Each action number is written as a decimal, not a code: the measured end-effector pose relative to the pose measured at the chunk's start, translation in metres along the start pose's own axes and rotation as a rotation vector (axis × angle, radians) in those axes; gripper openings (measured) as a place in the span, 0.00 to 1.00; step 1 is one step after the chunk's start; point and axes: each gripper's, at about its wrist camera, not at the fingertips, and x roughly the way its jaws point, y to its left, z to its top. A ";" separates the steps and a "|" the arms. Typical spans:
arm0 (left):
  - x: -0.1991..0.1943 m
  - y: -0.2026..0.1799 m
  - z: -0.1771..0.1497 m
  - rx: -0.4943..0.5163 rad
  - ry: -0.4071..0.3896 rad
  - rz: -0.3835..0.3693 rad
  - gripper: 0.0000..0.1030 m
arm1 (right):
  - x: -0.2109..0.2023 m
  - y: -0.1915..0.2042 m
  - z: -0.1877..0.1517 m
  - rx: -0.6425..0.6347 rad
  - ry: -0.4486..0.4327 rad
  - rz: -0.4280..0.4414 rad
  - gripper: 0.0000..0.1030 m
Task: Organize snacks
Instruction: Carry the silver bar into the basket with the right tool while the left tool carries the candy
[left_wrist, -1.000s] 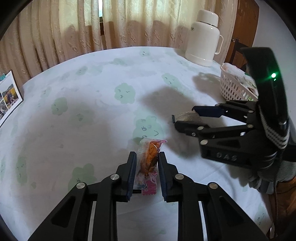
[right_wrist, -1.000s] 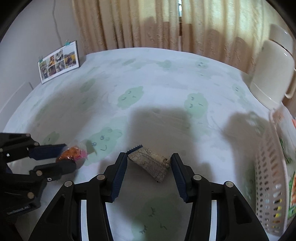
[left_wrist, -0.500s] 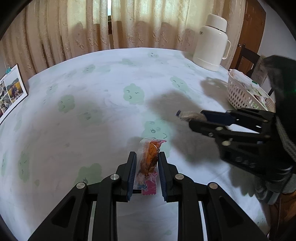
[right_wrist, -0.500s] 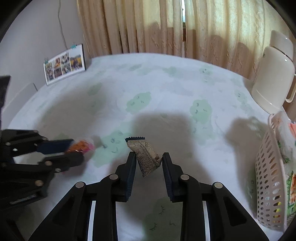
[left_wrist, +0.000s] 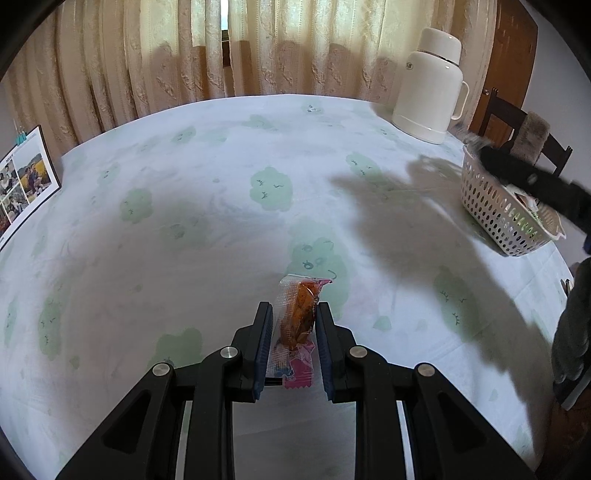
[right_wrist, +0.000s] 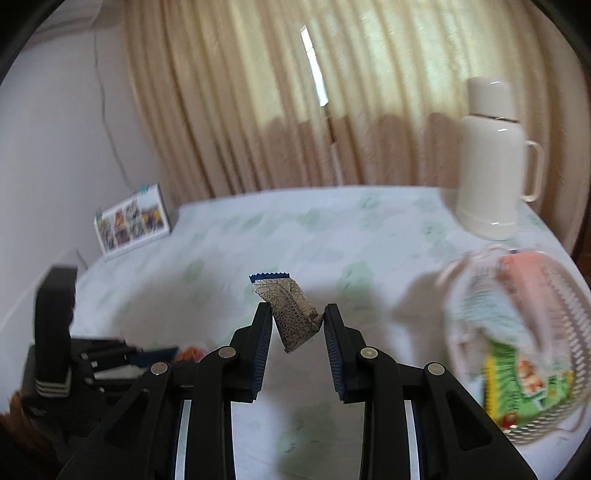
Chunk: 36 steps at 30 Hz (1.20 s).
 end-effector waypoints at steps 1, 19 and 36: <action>0.000 -0.001 0.000 0.000 0.000 -0.001 0.20 | -0.005 -0.004 0.002 0.013 -0.019 -0.012 0.29; -0.011 -0.036 0.018 0.070 -0.026 -0.007 0.20 | -0.062 -0.091 0.006 0.282 -0.199 -0.364 0.38; -0.027 -0.118 0.070 0.204 -0.110 -0.134 0.22 | -0.091 -0.136 -0.008 0.498 -0.268 -0.454 0.52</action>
